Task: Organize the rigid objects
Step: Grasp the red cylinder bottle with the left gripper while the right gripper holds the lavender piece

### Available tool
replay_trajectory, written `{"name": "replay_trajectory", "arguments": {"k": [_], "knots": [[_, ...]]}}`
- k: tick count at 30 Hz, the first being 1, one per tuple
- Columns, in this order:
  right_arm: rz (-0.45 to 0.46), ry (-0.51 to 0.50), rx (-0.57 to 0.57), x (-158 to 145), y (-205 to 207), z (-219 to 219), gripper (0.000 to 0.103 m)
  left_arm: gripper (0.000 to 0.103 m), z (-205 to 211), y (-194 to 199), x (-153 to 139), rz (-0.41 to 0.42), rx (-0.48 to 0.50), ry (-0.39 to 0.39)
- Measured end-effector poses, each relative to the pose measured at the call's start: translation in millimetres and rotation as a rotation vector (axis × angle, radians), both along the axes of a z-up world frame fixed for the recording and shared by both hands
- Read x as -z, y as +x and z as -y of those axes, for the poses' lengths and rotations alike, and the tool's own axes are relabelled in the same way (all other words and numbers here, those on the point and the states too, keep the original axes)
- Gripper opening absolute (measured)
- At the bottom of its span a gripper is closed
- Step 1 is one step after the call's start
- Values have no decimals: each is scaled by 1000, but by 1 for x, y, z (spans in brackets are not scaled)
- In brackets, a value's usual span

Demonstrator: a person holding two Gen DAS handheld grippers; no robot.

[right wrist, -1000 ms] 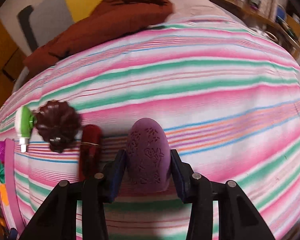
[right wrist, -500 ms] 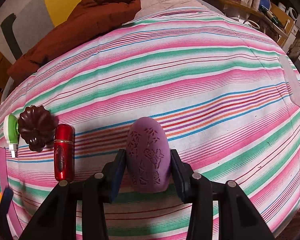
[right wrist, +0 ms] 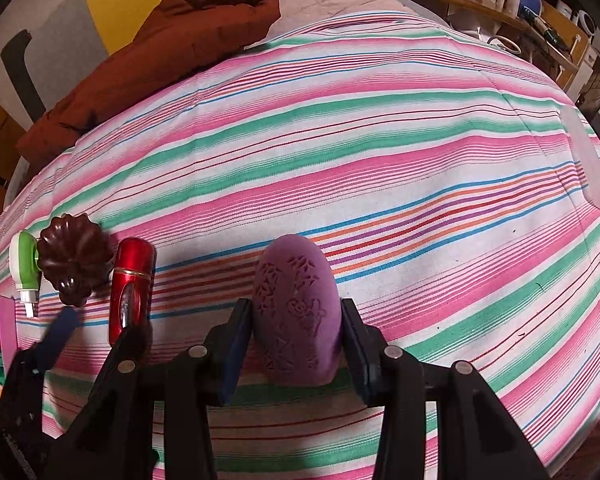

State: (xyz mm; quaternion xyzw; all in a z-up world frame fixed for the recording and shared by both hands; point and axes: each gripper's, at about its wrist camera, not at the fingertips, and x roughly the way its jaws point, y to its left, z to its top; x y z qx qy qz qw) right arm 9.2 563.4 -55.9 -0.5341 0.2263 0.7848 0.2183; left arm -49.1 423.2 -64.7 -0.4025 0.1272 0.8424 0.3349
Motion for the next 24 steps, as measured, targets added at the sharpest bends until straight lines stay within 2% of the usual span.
{"name": "replay_trajectory", "arguments": {"k": [3,9,16,17,18,20,24], "knots": [[2,3,-1,0,2,2,44,29,4,-1,1,22,4,22],[1,5,-3,-1,6,3,44,27,21,6,2,35,34,51],[1,9,-4,-2,8,5,44,28,47,39,-1,20,73,29],[2,9,-4,-3,9,5,44,32,48,42,-1,20,77,28],[2,9,-4,-3,9,5,44,48,47,44,-2,18,84,24],[0,7,-3,-3,10,5,44,70,40,44,-3,-7,86,11],[-6,-4,3,-4,11,4,44,69,17,42,-6,-72,133,-35]]}}
